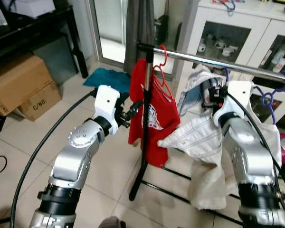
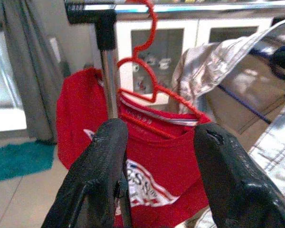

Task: Hang hanger

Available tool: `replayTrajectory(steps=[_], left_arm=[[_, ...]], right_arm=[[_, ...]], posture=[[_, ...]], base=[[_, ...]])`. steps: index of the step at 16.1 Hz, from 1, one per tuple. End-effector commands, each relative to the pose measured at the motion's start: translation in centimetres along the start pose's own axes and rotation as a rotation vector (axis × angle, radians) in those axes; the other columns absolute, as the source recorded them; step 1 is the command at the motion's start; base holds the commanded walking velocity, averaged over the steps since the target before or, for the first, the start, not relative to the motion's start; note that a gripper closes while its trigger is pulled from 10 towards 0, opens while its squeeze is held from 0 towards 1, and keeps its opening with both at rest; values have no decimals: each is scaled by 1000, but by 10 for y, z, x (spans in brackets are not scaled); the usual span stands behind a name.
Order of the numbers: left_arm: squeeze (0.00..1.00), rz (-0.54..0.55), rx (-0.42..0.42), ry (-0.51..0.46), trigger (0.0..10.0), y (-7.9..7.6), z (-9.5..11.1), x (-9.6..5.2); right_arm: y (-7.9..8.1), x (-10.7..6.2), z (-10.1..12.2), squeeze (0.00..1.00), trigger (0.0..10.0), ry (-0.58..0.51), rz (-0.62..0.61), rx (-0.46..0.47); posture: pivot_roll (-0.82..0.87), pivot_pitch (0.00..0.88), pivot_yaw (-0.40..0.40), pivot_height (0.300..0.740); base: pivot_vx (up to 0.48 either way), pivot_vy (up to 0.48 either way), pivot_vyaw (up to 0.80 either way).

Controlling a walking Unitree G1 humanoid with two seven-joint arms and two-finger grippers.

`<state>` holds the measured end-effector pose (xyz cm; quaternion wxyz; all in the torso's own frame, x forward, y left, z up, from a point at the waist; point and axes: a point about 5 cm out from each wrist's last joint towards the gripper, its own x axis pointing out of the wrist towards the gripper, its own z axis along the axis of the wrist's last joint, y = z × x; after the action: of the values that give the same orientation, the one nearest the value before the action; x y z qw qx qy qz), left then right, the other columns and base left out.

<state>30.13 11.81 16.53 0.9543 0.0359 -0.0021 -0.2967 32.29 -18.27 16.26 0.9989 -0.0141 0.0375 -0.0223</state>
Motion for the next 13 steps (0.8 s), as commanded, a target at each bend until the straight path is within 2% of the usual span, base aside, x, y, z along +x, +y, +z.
replayTrajectory(steps=[1, 4, 7, 9, 10, 13], left_arm=[[0, -41, 11, -8, 10000, -3, 2, 1], [0, -118, 20, -5, 10000, -10, 3, 2], [0, -208, 30, 8, 10000, -17, 5, 3], [0, -223, 38, 11, 10000, -18, 5, 4], [0, -233, 46, 15, 10000, -18, 5, 5], [0, -244, 47, 21, 10000, -18, 5, 4]], right_arm=[[-5, 5, 23, 0, 10000, -103, -22, -5], [-4, 18, 29, 0, 10000, -102, -19, -9], [-5, 41, 29, 0, 10000, -20, -25, -9], [-7, 49, 30, 0, 10000, 3, -26, -20], [-10, 60, 32, 0, 10000, 33, -37, -38], [-14, 69, 32, 0, 10000, 73, -40, -50]], posture=[[28, 0, -23, 740], [28, 0, -23, 740], [24, 0, -16, 740], [23, 0, -12, 740], [25, 0, -10, 740], [24, 0, -7, 740]], base=[[0, 0, 0], [0, 0, 0], [0, 0, 0], [0, 0, 0], [0, 0, 0], [0, 0, 0]])
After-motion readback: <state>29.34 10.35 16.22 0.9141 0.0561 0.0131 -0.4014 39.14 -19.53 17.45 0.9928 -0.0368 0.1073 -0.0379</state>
